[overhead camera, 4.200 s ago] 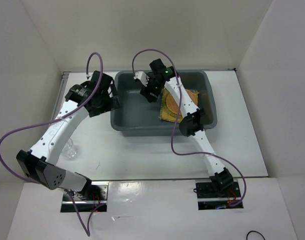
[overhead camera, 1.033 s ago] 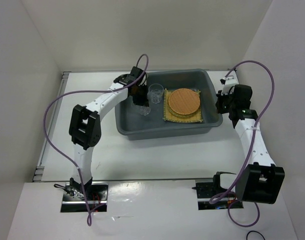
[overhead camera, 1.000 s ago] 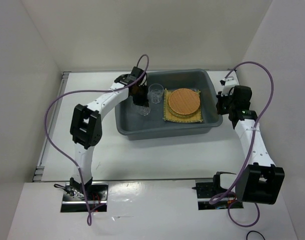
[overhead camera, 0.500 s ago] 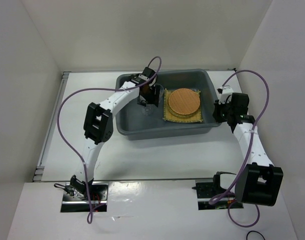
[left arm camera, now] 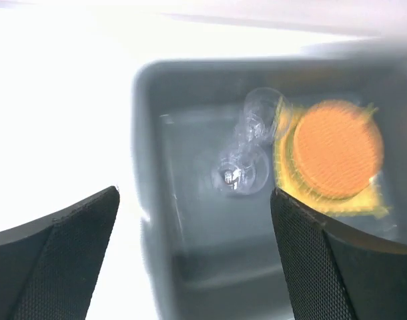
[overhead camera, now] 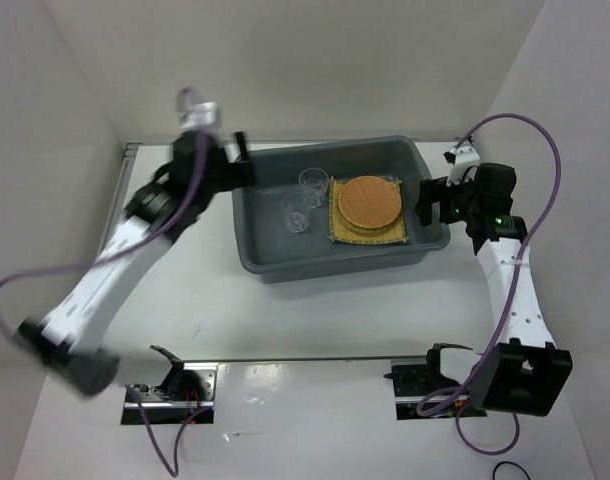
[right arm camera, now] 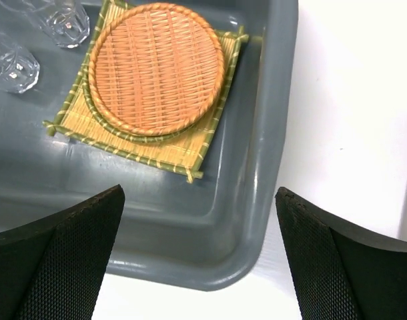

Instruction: Place the mixed dishes into the plastic bin

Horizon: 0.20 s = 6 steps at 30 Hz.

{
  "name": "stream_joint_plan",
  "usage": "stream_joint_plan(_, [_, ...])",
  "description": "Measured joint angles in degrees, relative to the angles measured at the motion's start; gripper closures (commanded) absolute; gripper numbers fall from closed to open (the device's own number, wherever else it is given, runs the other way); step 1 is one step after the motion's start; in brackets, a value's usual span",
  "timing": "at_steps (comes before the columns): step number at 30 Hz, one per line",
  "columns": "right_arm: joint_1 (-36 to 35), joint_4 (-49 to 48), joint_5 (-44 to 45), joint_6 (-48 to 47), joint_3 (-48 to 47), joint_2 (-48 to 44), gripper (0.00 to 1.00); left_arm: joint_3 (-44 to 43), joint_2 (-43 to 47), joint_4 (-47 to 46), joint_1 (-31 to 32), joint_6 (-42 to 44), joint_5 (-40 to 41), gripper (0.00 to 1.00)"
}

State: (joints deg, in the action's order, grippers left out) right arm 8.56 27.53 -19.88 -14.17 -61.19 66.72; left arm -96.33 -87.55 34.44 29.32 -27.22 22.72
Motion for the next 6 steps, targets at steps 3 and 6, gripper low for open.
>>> stream_joint_plan(3, [-0.04,1.44,-0.13,-1.57,-0.42,-1.66,0.02,15.96,25.11,-6.67,-2.43,-0.13,3.52,0.0])
stream_joint_plan(6, [0.15,2.6,-0.5,-1.73,-0.24,-3.28,0.02,20.59,39.32,-8.24,-5.4,-0.09,7.85,0.0])
